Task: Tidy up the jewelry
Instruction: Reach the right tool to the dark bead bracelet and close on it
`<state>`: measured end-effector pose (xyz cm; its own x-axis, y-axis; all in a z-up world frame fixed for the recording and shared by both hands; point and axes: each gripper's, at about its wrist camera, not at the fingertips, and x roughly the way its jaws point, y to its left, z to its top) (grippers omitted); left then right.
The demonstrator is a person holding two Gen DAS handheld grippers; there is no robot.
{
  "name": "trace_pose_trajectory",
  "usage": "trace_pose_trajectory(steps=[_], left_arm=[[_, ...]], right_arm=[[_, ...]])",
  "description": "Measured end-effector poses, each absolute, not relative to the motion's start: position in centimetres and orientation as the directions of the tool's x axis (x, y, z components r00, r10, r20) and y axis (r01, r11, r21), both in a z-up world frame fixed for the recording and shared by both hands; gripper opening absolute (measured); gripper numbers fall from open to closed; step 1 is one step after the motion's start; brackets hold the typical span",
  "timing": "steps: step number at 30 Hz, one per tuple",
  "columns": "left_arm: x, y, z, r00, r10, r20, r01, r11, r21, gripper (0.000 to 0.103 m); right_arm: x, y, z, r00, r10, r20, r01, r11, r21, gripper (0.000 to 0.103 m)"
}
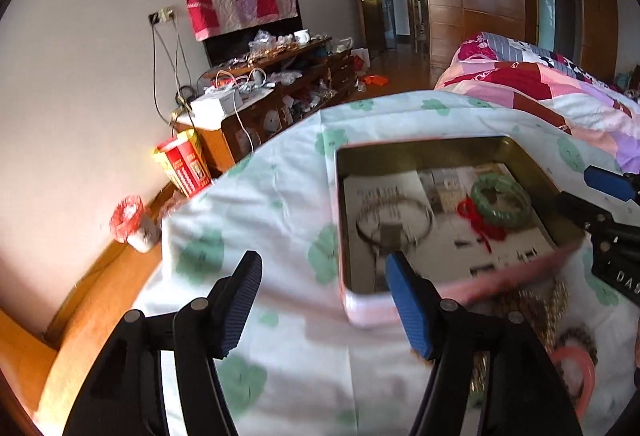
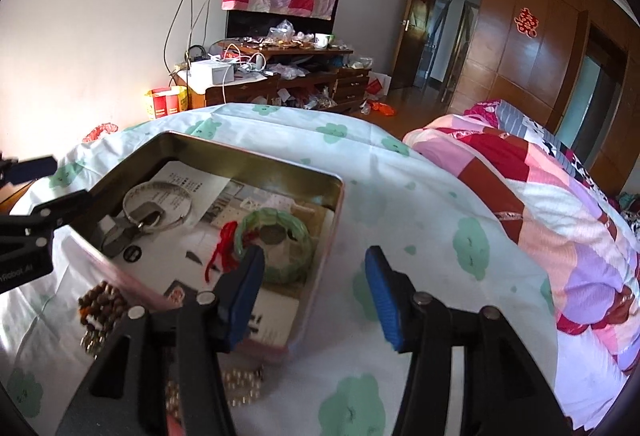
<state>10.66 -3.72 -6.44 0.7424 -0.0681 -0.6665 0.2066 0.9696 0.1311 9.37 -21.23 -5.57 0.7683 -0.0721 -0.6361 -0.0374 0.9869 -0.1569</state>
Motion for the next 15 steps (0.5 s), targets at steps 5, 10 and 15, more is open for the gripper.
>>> trace_pose_trajectory(steps=[5,10,15], left_arm=[[8.3,-3.7,-7.3,0.730,-0.082,-0.678,0.218,0.969,0.118,0.065],[7.5,-4.3,-8.0,0.715,-0.096,-0.693,0.236,0.965,0.110,0.065],[7.0,-5.6,-8.0,0.712,-0.109,-0.694,0.267,0.956,0.124,0.065]], right_arm=[[6.9,-21.5,-5.8,0.766,-0.070,-0.640,-0.031,0.989,-0.144,0.055],[4.4,-22.1,-6.7,0.752,-0.095,-0.652,-0.010,0.988,-0.155,0.056],[2.2,-23.9,-7.3,0.737,-0.112,-0.666,0.023,0.990,-0.141,0.056]])
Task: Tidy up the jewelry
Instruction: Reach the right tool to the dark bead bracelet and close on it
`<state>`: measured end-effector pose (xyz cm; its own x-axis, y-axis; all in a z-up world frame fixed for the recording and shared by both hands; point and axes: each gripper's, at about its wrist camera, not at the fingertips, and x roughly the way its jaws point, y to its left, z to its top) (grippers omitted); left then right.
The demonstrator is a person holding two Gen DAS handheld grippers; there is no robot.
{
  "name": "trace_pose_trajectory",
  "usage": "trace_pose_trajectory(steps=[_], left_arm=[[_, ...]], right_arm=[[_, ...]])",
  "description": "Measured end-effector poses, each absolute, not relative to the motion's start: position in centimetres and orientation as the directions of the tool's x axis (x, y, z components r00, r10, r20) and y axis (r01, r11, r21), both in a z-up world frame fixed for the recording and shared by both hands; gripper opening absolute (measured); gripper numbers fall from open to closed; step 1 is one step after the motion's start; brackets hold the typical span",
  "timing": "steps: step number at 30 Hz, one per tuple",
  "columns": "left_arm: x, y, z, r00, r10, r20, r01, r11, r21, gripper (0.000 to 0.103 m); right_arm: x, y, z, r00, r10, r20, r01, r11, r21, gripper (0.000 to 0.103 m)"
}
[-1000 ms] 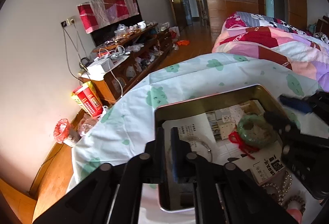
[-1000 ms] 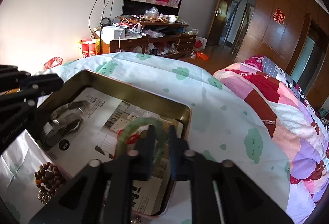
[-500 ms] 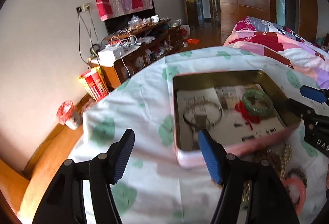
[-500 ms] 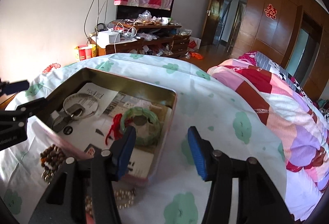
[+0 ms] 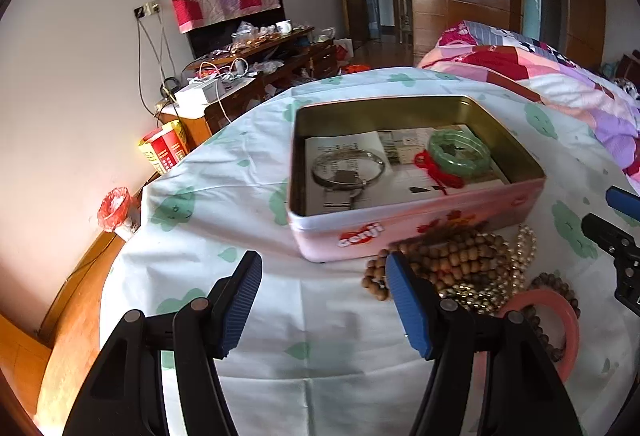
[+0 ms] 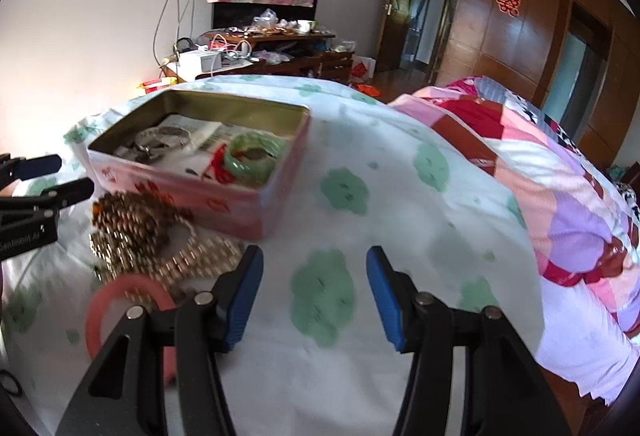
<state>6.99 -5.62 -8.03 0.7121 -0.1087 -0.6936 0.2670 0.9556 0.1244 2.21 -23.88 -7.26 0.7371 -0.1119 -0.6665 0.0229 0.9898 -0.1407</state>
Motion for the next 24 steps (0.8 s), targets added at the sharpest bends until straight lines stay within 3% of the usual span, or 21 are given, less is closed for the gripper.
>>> trace_pose_trajectory(steps=[10,12,14,24], left_arm=[[7.6,-6.5,-9.0,0.697,-0.114,-0.708,0.285,0.950,0.127,0.065],[7.6,-6.6,-9.2,0.691,-0.128,-0.711,0.301,0.946,0.121,0.053],[7.5,-6.7,-9.3,0.681,-0.145,-0.718,0.316,0.942,0.109,0.048],[6.8,-5.0,-9.2,0.663,-0.178,-0.727,0.296,0.954,0.037,0.048]], right_arm=[[0.9,-23.9,-8.5,0.720,-0.078,-0.689,0.007,0.994,-0.105,0.056],[0.7,-23.5,-8.7,0.717,-0.052,-0.695,-0.014,0.996,-0.089,0.056],[0.5,-23.2,-8.8,0.714,-0.024,-0.700,-0.037,0.997,-0.072,0.056],[-0.1,-21.6,-9.6,0.688,0.034,-0.725,-0.115,0.991,-0.063,0.052]])
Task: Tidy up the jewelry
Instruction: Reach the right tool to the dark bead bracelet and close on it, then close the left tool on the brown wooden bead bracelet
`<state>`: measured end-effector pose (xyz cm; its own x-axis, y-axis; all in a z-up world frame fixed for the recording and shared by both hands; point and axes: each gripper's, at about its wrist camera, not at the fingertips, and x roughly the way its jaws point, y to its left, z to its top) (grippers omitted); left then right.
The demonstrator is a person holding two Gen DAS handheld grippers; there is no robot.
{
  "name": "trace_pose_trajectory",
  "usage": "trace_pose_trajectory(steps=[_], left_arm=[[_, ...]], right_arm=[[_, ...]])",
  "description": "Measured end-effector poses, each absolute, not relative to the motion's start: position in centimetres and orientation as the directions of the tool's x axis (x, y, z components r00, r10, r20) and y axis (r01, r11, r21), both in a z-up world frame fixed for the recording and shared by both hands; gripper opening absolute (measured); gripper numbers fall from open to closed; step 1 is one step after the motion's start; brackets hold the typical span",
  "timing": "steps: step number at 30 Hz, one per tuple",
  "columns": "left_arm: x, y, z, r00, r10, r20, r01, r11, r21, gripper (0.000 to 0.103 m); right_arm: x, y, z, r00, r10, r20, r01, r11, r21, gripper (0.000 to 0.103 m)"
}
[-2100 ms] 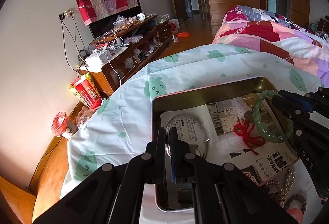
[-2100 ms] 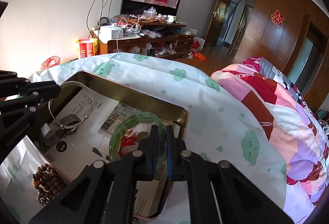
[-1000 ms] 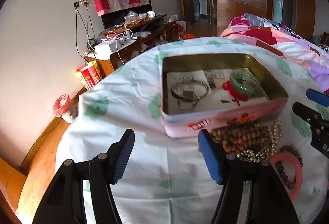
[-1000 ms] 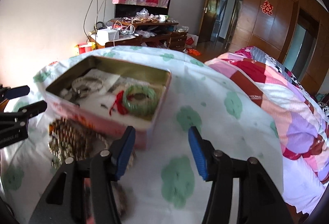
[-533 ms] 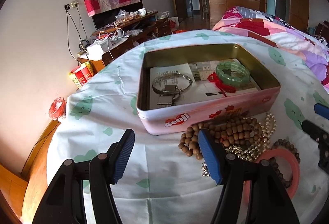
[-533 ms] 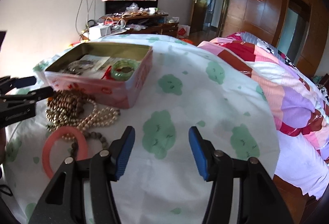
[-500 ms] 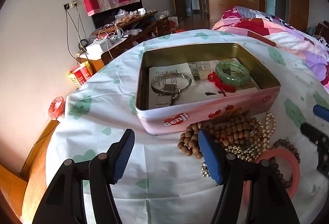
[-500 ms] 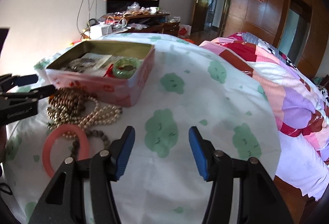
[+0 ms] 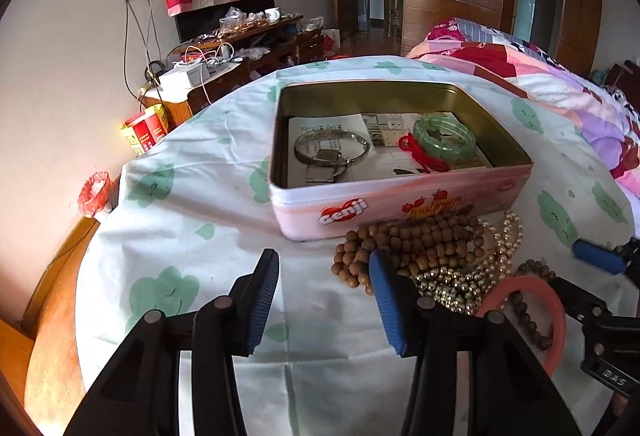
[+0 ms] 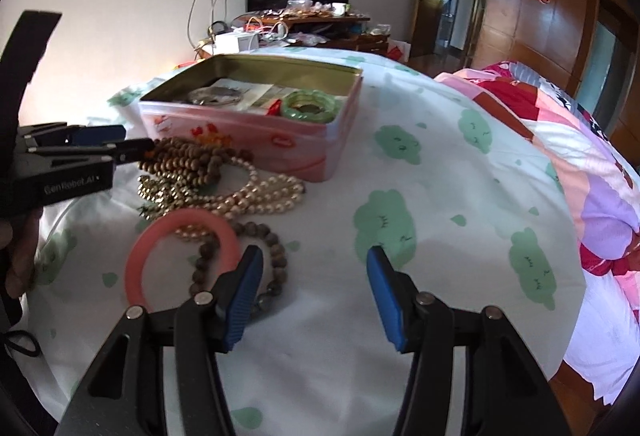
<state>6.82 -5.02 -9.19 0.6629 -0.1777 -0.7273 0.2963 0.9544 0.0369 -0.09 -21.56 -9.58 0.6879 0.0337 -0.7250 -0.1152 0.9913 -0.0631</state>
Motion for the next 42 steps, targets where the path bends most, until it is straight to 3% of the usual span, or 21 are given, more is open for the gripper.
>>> trace_pose_trajectory(steps=[2,6,8,22,25,29,31,32,33,42], left_arm=[[6.5,-4.8,-9.0,0.668,-0.177,-0.723,0.292,0.956,0.036,0.048],[6.3,-4.7,-8.7,0.671,-0.180,-0.719,0.291,0.956,0.033,0.048],[6.3,-4.8,-8.7,0.670,-0.181,-0.720,0.293,0.956,0.033,0.048],[7.2,-6.0,-8.9,0.651,-0.204,-0.731,0.311,0.950,0.012,0.048],[7.2,-6.9,-9.4,0.650,-0.167,-0.742,0.321,0.945,0.069,0.048],[7.6,-6.3,-9.6,0.627,-0.205,-0.752,0.328,0.945,0.015,0.048],[7.5,-6.1,-9.7,0.611,-0.240,-0.754,0.350,0.937,-0.015,0.033],[7.3,-6.2,-9.6,0.598,-0.271,-0.754,0.373,0.927,-0.038,0.018],[7.1,-6.2,-9.6,0.590,-0.287,-0.755,0.387,0.921,-0.048,0.010],[5.7,-4.5,-8.2,0.657,-0.257,-0.708,0.348,0.938,-0.018,0.006]], right_arm=[[0.1,-21.3,-10.1,0.670,0.029,-0.742,-0.125,0.989,-0.075,0.036],[0.2,-21.7,-10.1,0.674,-0.019,-0.738,-0.089,0.990,-0.106,0.024],[0.4,-22.6,-10.3,0.674,-0.075,-0.735,-0.038,0.990,-0.135,0.013],[0.7,-23.1,-10.1,0.679,-0.109,-0.726,-0.009,0.988,-0.156,0.012],[0.7,-22.8,-10.2,0.681,-0.117,-0.723,-0.010,0.986,-0.169,0.012],[0.7,-22.7,-10.3,0.682,-0.123,-0.721,-0.013,0.984,-0.180,0.012],[0.7,-22.6,-10.3,0.682,-0.127,-0.720,-0.013,0.982,-0.186,0.012],[0.7,-22.5,-10.3,0.682,-0.131,-0.719,-0.014,0.981,-0.192,0.012],[0.7,-22.4,-10.3,0.683,-0.134,-0.718,-0.015,0.980,-0.197,0.012],[0.4,-22.5,-10.1,0.697,-0.114,-0.708,-0.023,0.983,-0.181,0.011]])
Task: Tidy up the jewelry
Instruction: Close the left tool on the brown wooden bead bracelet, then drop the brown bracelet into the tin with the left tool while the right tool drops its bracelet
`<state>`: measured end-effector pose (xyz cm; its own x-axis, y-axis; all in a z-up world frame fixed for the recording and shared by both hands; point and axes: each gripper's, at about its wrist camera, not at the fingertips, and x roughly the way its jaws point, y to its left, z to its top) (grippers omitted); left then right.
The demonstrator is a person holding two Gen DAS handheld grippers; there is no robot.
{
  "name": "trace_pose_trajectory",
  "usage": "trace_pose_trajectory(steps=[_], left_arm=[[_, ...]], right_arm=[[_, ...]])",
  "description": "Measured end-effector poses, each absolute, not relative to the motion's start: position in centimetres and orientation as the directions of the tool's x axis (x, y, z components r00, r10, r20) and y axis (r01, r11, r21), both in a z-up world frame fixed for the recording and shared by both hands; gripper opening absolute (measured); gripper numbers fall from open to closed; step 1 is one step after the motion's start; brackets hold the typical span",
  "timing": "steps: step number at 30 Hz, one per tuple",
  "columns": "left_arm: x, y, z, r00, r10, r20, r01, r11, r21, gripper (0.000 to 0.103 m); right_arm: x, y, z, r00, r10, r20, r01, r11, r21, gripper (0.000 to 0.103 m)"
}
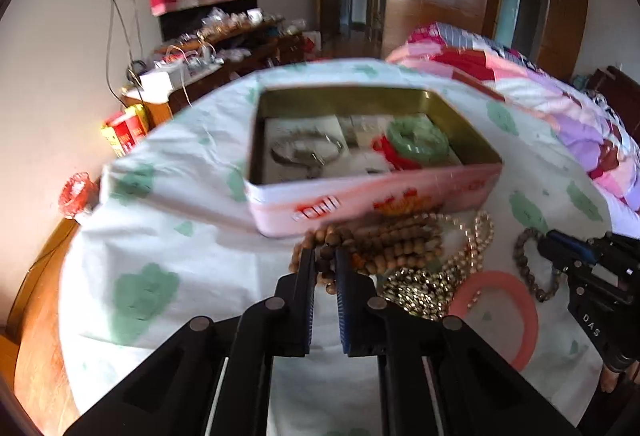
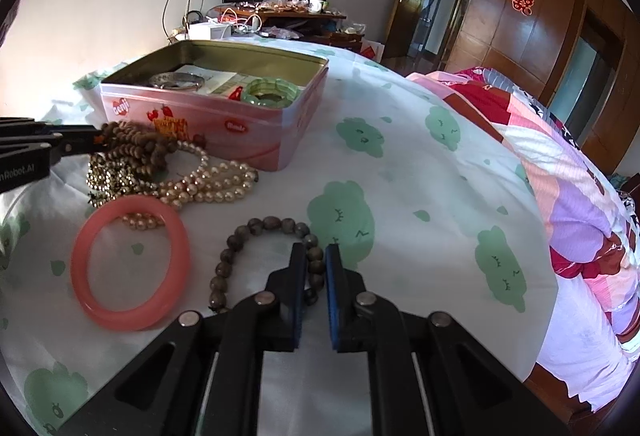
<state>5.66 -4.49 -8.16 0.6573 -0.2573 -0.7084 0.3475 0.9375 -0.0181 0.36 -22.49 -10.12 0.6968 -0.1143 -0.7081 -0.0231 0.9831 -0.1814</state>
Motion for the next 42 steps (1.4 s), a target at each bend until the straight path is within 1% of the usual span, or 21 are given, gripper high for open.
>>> trace_pose_trajectory(steps=[3,10,18,29,42], left_arm=[[5.1,-3.6,-6.6,0.701,-0.242,-0.671,0.328,0.945,0.001,0.006],[4.5,-2.3,-5.3,0.718,-0.252,-0.649,0.321,0.947,-0.012,0.006],[3.8,-2.1,-3.1,0.760,-0.249,-0.601,0.314,0.949,0.004,0.006],[3.8,-2.4,-1.3,0.782,-0.242,-0.574,0.312,0.950,0.026,0.006],[6.0,-3.7,1.0,0.803,-0.241,-0.545,0.330,0.942,0.070,0.006]], right_arm=[[0.4,-22.7,-9.9,0.705,-0.103,-0.702,-0.020,0.986,-0.165,0.011],[0.1,-22.8,-9.4,0.722,-0.081,-0.688,-0.024,0.990,-0.142,0.011],[-0.3,-22.4,-7.4,0.762,-0.077,-0.643,-0.026,0.988,-0.149,0.011],[0.1,-22.6,-4.8,0.802,-0.081,-0.592,-0.019,0.987,-0.160,0.011],[2.8,-22.0,-1.6,0.842,-0.055,-0.537,-0.046,0.984,-0.173,0.011]])
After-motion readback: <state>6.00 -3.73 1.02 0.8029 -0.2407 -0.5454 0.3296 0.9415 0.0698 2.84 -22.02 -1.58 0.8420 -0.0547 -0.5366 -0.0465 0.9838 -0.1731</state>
